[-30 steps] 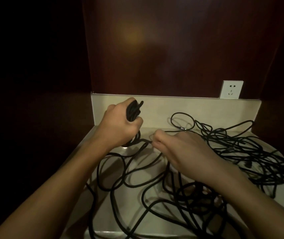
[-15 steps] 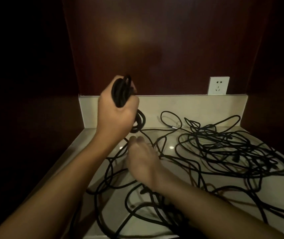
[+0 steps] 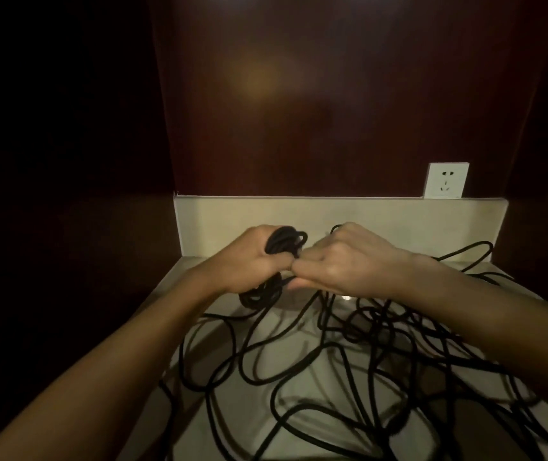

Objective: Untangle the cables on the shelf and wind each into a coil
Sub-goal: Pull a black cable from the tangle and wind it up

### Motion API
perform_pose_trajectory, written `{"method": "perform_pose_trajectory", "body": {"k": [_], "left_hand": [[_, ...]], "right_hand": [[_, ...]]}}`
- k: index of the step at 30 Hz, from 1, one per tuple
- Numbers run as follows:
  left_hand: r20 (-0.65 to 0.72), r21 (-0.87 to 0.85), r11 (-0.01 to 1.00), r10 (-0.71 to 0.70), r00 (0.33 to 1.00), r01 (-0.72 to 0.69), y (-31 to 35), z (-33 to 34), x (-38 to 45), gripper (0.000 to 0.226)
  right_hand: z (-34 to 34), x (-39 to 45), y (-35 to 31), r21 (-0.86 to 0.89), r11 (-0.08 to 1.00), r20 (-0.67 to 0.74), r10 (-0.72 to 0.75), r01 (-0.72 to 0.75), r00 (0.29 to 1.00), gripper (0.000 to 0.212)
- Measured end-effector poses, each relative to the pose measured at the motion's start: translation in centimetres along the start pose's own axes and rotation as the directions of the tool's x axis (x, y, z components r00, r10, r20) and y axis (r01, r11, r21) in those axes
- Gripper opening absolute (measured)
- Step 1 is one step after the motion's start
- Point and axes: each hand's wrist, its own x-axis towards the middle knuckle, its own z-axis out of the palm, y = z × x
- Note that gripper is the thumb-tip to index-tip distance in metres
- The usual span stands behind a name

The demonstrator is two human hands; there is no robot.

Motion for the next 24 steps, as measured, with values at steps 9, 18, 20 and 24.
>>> {"method": "perform_pose_trajectory", "body": {"k": [9,18,20,24], "left_hand": [[0.313,-0.229,0.962,-0.071,0.947,0.148,-0.5,0.2,-2.4,0.063],[0.236,-0.528,0.815,-0.128,0.963,0.238,-0.3,0.3,-3.1,0.030],[0.236,-0.697,0.650,-0.192,0.952,0.304,-0.6,0.6,-3.0,0.041],[0.150,-0.827,0.496,-0.258,0.954,0.264,-0.1,2.0,-1.8,0.043]], "right_hand": [[-1.5,1.1,0.9,0.372,0.840,0.316,0.286,-0.395,0.905,0.031],[-1.7,0.5,0.6,0.240,0.910,0.134,0.315,-0.339,0.940,0.025],[-0.3,-0.9,-0.1,-0.135,0.958,0.060,0.264,-0.254,0.963,0.015],[2.7,-2.5,-1.2,-0.457,0.817,0.133,0.454,-0.352,0.881,0.036]]}}
